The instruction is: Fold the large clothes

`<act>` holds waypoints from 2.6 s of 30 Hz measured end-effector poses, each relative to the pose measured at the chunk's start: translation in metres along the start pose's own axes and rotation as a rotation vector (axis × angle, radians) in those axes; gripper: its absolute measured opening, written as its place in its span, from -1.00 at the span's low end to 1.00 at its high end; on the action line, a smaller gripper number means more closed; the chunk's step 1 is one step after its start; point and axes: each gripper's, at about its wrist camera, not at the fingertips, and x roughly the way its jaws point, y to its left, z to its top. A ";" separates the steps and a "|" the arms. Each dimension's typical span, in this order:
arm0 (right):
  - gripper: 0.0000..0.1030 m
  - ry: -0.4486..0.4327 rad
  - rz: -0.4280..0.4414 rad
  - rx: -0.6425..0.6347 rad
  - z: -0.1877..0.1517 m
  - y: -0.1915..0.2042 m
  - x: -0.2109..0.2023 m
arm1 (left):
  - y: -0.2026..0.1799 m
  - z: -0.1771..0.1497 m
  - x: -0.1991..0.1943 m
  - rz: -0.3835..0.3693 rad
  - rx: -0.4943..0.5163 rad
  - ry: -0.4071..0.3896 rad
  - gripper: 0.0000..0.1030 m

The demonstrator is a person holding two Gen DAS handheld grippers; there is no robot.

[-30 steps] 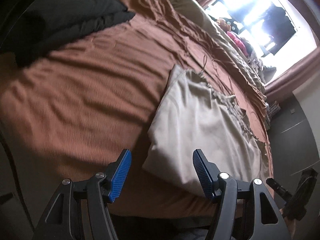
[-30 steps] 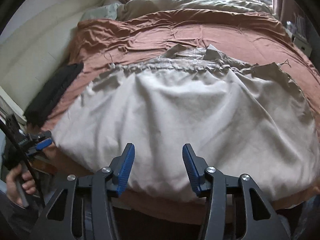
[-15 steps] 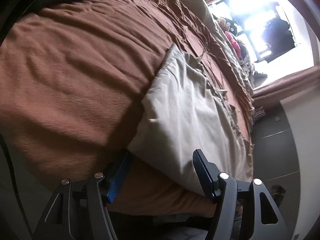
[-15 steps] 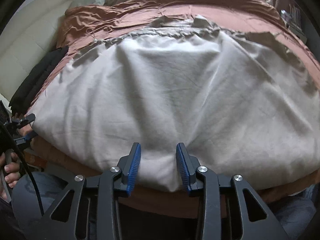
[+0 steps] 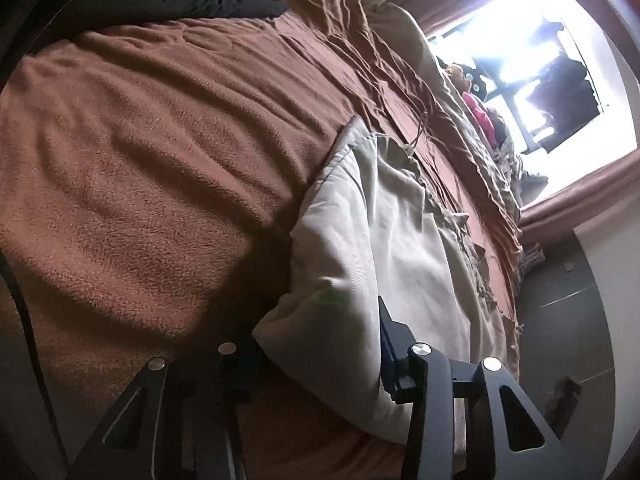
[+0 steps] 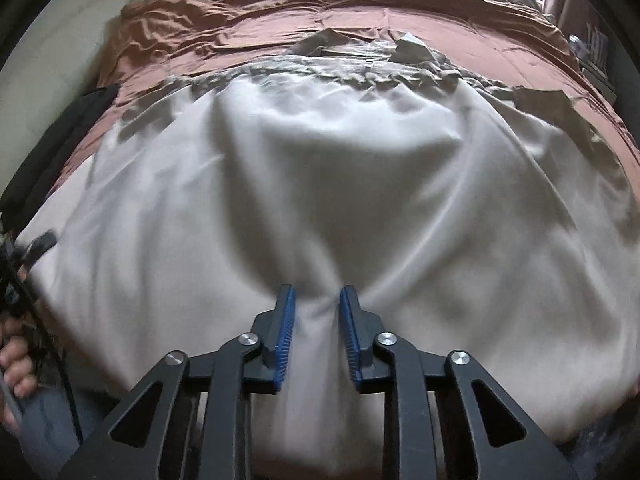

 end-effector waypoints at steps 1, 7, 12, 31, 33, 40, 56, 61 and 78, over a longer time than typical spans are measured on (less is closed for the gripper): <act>-0.70 0.004 -0.003 0.008 0.007 -0.002 0.005 | 0.001 0.000 -0.001 0.000 -0.006 -0.002 -0.14; -0.76 0.013 -0.007 0.035 0.052 -0.010 0.035 | 0.006 0.000 0.001 -0.004 -0.068 -0.009 -0.15; -0.77 0.004 -0.005 0.056 0.084 -0.017 0.060 | 0.002 -0.004 0.004 0.028 -0.092 -0.029 -0.15; -0.77 -0.055 0.158 0.203 0.129 -0.058 0.086 | -0.009 -0.009 0.003 0.048 -0.144 -0.089 -0.71; -0.77 -0.088 0.169 0.188 0.119 -0.058 0.066 | -0.017 -0.004 -0.002 0.041 -0.122 -0.088 -0.76; -0.77 -0.146 0.241 0.129 0.074 -0.048 0.015 | -0.069 0.010 -0.028 -0.060 -0.024 -0.131 -0.82; -0.77 -0.107 0.282 0.150 -0.061 -0.052 -0.010 | -0.211 0.020 -0.061 -0.255 0.212 -0.165 -0.85; -0.77 -0.059 0.311 0.198 -0.069 -0.053 0.001 | -0.256 0.008 -0.052 -0.291 0.287 -0.128 -0.85; -0.60 -0.385 0.501 0.509 -0.104 -0.214 -0.152 | -0.417 -0.080 0.012 -0.420 0.540 0.059 -0.85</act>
